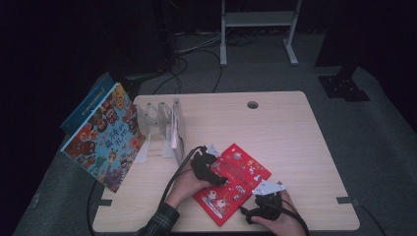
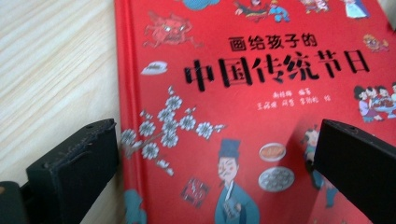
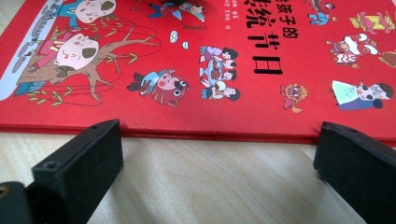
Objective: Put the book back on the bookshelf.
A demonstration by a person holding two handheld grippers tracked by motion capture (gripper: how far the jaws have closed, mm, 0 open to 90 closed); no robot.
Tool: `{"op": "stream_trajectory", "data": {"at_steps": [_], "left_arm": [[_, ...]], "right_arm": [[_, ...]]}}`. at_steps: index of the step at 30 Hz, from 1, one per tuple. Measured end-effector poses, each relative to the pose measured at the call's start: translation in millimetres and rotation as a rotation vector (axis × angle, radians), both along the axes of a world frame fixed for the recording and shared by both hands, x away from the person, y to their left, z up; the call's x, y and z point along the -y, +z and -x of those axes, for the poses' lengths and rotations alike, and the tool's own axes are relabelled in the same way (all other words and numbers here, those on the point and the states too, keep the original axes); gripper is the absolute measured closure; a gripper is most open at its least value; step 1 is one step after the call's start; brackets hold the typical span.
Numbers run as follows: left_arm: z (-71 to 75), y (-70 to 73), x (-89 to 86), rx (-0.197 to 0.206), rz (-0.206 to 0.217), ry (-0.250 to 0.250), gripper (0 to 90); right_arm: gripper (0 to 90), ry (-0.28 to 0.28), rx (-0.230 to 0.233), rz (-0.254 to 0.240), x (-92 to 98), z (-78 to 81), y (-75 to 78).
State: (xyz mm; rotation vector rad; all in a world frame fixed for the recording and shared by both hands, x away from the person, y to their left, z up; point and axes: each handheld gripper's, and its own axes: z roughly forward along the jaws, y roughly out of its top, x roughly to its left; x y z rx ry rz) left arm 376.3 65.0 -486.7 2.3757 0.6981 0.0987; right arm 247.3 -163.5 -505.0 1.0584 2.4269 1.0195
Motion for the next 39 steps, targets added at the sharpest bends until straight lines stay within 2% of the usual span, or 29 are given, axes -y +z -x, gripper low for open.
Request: {"op": "stream_trajectory", "data": {"at_steps": [7, 13, 17, 22, 27, 30, 36, 39], "left_arm": [[2.8, -5.5, -1.0, 0.046, 0.059, 0.022, 0.0], [5.8, -4.5, 1.3, 0.038, 0.046, 0.056, 0.0], [5.8, -4.4, 1.2, 0.037, 0.046, 0.053, 0.0], [5.5, -2.4, 2.7, 0.020, 0.025, 0.058, 0.0], [4.7, -1.6, 1.3, 0.009, 0.033, 0.061, 0.0], [3.8, -1.4, 0.4, -0.005, 0.053, 0.072, 0.0], [3.9, 0.5, 2.5, -0.005, 0.030, 0.070, 0.3], [3.1, 1.5, 1.6, -0.010, 0.037, 0.067, 0.4]], "right_arm": [[0.4, -0.001, -0.001, 0.001, -0.1, 0.0, 0.0], [0.0, -0.009, -0.001, 0.003, -1.7, 0.1, -0.2], [0.0, -0.024, -0.002, 0.002, -3.7, 0.1, -0.3], [0.0, -0.026, 0.000, 0.005, -4.0, 0.0, -0.5], [0.0, -0.028, 0.000, 0.005, -4.2, -0.1, -0.5], [0.0, -0.028, 0.000, 0.005, -4.3, -0.2, -0.5], [0.0, -0.030, -0.001, 0.004, -4.4, -0.2, -0.5], [0.0, -0.030, -0.001, 0.004, -4.4, -0.3, -0.4]]}}
